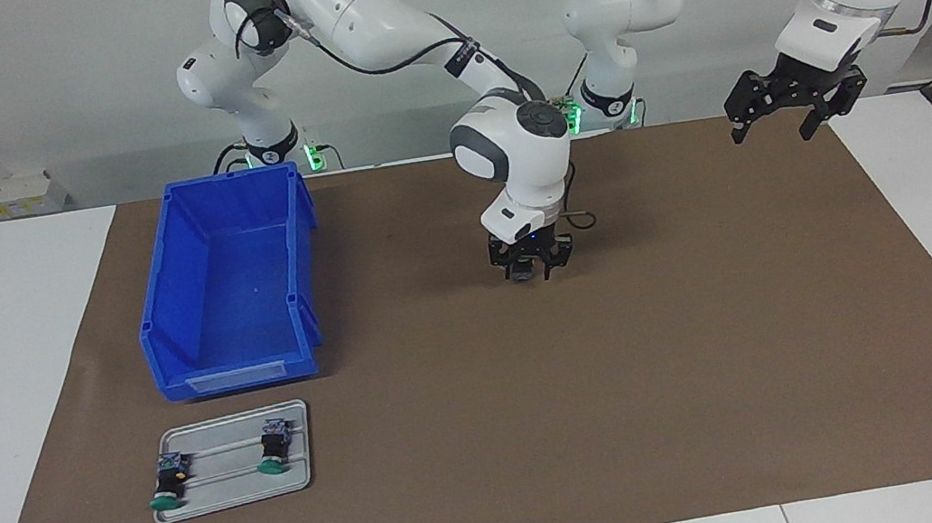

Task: Place and press button with both arms
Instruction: 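Lower the right gripper and grasp the green-capped part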

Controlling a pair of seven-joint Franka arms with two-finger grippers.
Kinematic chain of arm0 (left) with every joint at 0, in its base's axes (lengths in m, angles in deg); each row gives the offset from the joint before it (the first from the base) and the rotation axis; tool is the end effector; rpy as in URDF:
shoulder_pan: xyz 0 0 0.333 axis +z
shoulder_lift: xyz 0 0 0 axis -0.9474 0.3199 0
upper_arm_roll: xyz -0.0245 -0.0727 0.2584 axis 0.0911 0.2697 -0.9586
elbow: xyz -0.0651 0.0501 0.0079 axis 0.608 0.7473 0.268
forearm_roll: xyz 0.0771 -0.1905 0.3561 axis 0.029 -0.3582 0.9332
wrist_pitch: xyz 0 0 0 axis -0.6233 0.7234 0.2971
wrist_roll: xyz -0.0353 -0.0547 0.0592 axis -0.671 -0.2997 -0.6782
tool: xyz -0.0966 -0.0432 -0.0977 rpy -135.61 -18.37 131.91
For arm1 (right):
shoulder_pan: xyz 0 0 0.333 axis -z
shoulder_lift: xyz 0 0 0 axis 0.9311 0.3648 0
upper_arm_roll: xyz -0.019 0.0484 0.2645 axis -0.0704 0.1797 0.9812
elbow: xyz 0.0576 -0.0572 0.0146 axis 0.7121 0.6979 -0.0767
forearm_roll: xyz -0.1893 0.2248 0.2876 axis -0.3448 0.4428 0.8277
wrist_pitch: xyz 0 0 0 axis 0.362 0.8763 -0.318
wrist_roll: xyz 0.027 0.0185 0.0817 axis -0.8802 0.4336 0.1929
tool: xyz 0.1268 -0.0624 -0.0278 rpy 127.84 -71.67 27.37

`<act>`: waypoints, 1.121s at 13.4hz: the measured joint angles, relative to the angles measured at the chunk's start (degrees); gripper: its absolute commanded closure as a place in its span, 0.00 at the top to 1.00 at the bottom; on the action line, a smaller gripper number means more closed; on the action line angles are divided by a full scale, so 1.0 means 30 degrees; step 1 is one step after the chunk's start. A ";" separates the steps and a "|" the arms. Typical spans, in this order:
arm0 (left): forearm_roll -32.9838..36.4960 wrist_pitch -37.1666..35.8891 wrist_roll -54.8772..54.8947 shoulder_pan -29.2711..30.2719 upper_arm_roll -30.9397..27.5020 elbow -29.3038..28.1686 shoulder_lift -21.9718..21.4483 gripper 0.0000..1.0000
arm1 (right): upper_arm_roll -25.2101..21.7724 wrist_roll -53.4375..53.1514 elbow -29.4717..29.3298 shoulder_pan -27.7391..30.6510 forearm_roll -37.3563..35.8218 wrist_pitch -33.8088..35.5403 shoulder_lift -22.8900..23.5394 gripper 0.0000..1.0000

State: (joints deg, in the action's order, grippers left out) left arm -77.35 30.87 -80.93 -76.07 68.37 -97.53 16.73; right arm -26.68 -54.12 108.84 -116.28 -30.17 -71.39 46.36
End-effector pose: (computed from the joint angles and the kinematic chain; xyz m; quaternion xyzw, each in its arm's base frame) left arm 0.5689 -0.0311 0.5458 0.9958 -0.0902 -0.0099 0.0118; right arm 0.5010 0.4895 0.2297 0.9940 -0.1007 0.0339 0.0261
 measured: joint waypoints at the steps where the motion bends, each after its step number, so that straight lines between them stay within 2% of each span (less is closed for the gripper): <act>1: 0.0000 0.0000 0.0000 0.0000 0.0000 0.0000 0.0000 1.00 | 0.0013 0.0000 0.0129 0.0001 0.0001 -0.0001 -0.0086 0.70; 8: 0.0000 0.0000 -0.0002 0.0000 0.0000 0.0000 -0.0001 1.00 | 0.0208 0.0009 0.0330 0.0011 0.0711 -0.0200 -0.0232 0.65; 15: 0.0000 0.0000 -0.0002 0.0000 0.0000 0.0000 -0.0001 1.00 | 0.0208 0.0011 0.0745 0.0028 0.0721 -0.0341 -0.0296 0.56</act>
State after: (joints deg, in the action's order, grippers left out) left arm -77.35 30.87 -80.94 -76.07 68.37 -97.53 16.73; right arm -26.05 -54.09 111.08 -116.19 -28.01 -72.41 45.48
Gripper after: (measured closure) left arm 0.000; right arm 0.414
